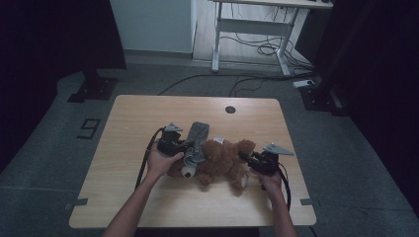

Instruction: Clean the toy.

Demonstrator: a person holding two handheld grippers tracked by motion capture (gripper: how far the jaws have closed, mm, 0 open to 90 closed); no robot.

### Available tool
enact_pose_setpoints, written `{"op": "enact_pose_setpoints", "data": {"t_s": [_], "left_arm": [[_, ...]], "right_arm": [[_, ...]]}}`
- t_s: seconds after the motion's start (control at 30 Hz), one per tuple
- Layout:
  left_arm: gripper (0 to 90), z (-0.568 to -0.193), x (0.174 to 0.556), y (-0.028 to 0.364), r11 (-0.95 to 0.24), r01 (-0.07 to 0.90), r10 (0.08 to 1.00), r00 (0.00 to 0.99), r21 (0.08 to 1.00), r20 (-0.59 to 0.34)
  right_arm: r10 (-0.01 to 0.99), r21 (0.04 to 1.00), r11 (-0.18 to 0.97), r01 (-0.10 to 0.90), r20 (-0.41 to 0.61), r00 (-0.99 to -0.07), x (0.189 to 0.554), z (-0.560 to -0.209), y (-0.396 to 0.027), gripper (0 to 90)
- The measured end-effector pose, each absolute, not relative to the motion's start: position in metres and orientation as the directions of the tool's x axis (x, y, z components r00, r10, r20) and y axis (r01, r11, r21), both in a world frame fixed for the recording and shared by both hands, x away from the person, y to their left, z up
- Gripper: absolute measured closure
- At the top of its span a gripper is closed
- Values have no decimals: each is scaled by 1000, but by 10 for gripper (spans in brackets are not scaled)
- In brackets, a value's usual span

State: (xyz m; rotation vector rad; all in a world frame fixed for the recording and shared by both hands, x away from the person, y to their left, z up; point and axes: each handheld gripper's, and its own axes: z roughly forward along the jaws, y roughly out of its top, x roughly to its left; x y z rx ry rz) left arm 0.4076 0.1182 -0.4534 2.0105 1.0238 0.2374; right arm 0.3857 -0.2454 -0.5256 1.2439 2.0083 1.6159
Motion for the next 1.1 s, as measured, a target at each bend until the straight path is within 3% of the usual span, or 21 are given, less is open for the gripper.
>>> {"op": "enact_pose_setpoints", "data": {"t_s": [0.37,0.7,0.87,1.1], "left_arm": [[784,-426,399,129,-307,540,758,637,784,-142],[785,-386,423,54,-355,485,675,724,799,-139],[784,-400,427,11,-416,511,630,759,752,-168],[786,-420,422,-1,-443,542,620,761,714,-193]], "right_arm": [[752,905,-1,425,281,-596,383,-525,-247,640],[754,915,5,403,261,-602,382,-525,-245,643],[763,921,18,389,239,-601,380,-524,-244,644],[767,921,24,388,231,-598,379,-524,-244,644]]}}
